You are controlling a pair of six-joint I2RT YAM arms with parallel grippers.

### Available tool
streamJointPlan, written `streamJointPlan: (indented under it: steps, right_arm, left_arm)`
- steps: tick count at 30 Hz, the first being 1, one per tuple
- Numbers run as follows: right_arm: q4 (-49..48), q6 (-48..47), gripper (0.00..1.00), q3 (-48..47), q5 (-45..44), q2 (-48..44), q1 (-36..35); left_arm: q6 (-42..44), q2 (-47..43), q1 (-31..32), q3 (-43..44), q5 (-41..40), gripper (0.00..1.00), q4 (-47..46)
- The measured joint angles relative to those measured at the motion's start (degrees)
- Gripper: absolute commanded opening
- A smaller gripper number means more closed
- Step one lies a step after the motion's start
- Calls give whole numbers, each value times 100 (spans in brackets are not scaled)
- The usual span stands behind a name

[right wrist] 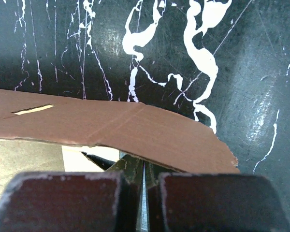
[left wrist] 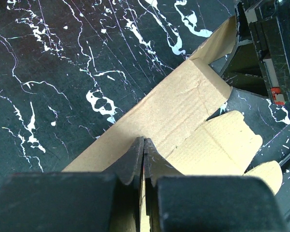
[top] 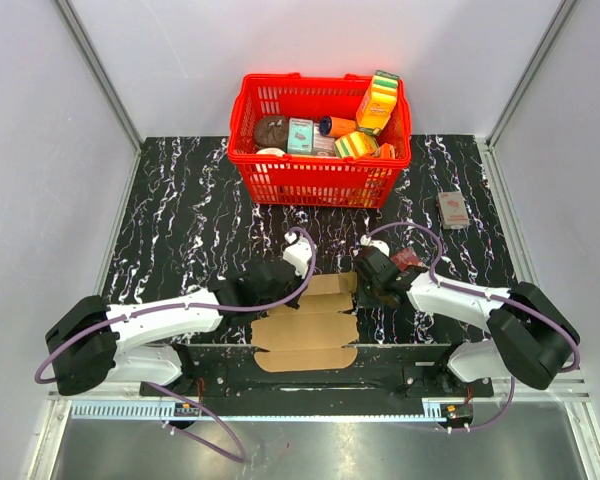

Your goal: Fold the paper box

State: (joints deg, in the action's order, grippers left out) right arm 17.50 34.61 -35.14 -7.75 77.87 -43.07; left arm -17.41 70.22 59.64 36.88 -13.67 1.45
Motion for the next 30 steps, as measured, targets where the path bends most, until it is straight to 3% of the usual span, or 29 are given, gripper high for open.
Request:
streamJointPlan:
  steps: [16, 30]
  right_arm:
    - [-295, -111, 2, 81, 468, -9, 0]
    - [-667, -326, 3, 326, 938, -686, 0]
  left_arm:
    - [-66, 0, 90, -68, -57, 0, -85]
    - [-109, 0, 122, -92, -63, 0, -118]
